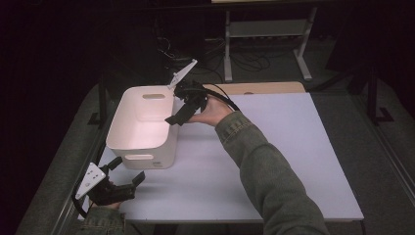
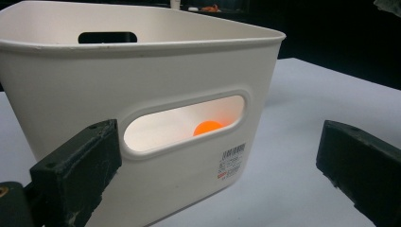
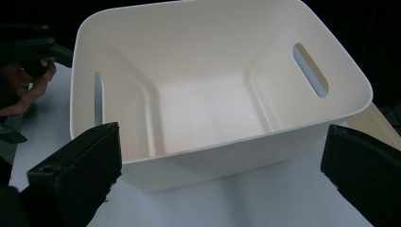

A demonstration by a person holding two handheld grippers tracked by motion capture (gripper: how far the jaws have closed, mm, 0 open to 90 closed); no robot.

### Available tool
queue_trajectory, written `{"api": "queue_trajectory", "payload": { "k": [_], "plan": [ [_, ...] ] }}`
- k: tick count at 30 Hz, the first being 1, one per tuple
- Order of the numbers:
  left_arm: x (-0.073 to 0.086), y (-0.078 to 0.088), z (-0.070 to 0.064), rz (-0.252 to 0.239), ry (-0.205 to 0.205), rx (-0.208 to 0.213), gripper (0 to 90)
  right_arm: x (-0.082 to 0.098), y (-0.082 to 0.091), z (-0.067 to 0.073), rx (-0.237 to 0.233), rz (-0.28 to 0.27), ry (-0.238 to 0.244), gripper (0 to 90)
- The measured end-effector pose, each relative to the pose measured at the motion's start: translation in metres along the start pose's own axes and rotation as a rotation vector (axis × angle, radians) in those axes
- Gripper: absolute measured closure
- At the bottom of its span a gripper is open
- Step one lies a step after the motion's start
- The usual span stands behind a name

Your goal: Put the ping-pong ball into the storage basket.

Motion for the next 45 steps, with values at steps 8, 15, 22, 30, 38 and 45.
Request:
{"api": "queue_trajectory", "payload": {
  "k": [8, 15, 22, 30, 38, 45],
  "plan": [
    [0.0, 0.0, -0.001, 0.0, 0.001, 0.004, 0.3, 0.011, 0.014, -0.003, 0.024, -0.017, -0.01, 0.0],
    [0.0, -0.001, -0.001, 0.002, 0.001, 0.004, 0.3, 0.024, 0.028, -0.005, 0.048, -0.032, -0.032, 0.0],
    [0.001, -0.001, -0.001, 0.005, 0.006, 0.001, 0.3, 0.038, 0.043, -0.01, 0.074, -0.057, -0.069, 0.0],
    [0.002, -0.003, -0.001, 0.015, 0.001, 0.002, 0.3, 0.056, 0.06, -0.012, 0.094, -0.095, -0.107, 0.0],
    [0.003, -0.003, -0.001, 0.018, 0.0, 0.002, 0.3, 0.071, 0.07, -0.012, 0.102, -0.102, -0.133, 0.0],
    [0.003, -0.004, -0.003, 0.021, -0.002, 0.009, 0.3, 0.079, 0.074, -0.009, 0.111, -0.106, -0.133, 0.0]
  ]
}}
Point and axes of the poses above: each handheld gripper's, and its own axes: y roughly backward along the jaws, x roughly out of its underside, z roughly to its left, the point moved 9 cm from there along -y, roughly forward along the jaws, and after that the axes turned 3 degrees about -z, right-handed, at the moved point
